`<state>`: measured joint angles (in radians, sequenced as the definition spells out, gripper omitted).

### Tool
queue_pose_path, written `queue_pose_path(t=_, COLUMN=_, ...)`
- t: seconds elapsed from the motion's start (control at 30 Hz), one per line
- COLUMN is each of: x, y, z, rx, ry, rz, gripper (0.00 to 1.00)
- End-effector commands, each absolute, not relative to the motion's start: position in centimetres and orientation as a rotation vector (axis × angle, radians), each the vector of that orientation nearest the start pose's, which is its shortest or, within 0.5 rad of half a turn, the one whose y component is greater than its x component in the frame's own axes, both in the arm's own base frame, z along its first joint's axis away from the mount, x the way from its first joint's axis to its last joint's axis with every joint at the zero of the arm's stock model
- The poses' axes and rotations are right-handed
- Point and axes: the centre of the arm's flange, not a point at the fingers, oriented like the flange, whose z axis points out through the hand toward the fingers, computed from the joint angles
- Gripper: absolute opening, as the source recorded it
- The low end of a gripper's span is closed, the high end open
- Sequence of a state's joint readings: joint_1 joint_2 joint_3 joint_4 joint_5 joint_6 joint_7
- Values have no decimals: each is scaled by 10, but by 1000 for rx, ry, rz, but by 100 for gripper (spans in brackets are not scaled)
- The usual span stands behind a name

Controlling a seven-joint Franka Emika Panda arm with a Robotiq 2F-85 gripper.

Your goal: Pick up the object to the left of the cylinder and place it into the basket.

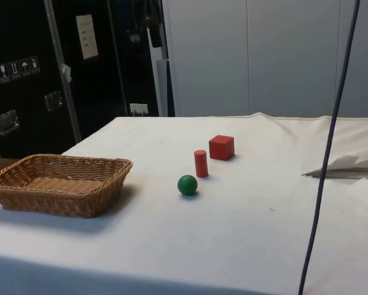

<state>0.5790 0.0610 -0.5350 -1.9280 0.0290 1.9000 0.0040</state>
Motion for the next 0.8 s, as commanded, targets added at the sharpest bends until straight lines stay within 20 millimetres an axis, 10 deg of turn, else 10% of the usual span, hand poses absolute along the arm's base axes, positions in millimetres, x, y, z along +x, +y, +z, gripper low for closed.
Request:
queue_pose_path(t=0.0, x=561, y=35, z=452, rx=-3159, ry=-42, rz=92, gripper=100)
queue_pose_path(t=0.77, x=529, y=80, z=407, rx=-3217, ry=-60, rz=-14, gripper=100)
